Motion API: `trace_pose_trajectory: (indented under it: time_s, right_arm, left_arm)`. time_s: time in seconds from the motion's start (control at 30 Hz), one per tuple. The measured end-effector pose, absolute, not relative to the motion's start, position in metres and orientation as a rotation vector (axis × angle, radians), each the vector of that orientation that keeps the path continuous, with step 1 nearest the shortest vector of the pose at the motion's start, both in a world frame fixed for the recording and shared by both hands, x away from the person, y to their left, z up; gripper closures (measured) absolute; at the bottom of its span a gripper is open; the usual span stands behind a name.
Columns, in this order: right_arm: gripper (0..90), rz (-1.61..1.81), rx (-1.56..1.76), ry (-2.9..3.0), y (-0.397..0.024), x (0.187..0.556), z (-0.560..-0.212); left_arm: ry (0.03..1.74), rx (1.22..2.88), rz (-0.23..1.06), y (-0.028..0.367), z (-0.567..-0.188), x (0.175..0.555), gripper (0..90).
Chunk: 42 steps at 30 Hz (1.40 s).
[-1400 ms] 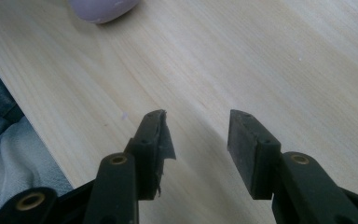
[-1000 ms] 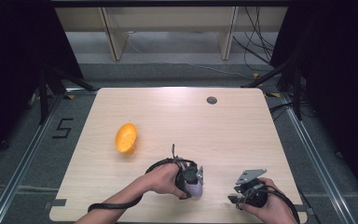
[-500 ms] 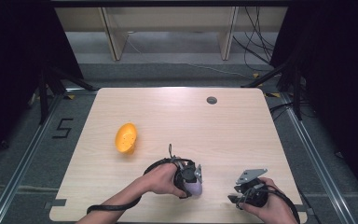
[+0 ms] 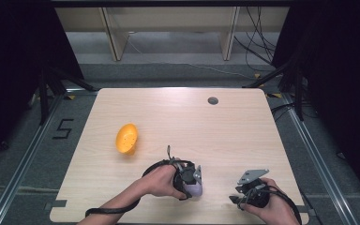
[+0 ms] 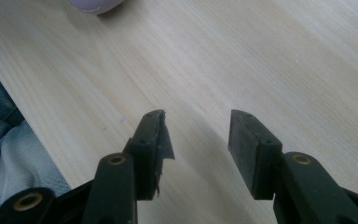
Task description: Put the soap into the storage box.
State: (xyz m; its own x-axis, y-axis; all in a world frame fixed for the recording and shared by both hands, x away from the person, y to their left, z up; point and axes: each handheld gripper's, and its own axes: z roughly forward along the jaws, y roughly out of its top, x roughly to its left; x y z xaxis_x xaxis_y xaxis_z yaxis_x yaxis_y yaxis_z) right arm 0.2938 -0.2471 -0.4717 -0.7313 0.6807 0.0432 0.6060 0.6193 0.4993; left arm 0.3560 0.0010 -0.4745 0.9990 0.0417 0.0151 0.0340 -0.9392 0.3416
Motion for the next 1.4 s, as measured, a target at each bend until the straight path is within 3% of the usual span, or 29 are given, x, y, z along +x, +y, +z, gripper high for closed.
trace_pose_trajectory:
  time_s: [0.2,0.43,0.67,1.4]
  right_arm:
    - [55.9,0.746,1.079,2.686,-0.248,0.294,-0.471]
    - [55.6,0.743,1.109,2.672,-0.248,0.294,-0.470]
    - [55.4,0.762,1.104,2.671,-0.248,0.294,-0.470]
    - [54.1,0.829,1.082,2.606,-0.251,0.297,-0.469]
  left_arm:
    - [0.121,2.748,0.041,0.007,-0.473,0.358,49.2]
    - [0.313,2.640,0.048,0.017,-0.471,0.355,49.3]
    - [0.500,2.507,0.163,0.024,-0.470,0.353,49.3]
    - [0.724,2.359,0.203,0.050,-0.456,0.353,49.3]
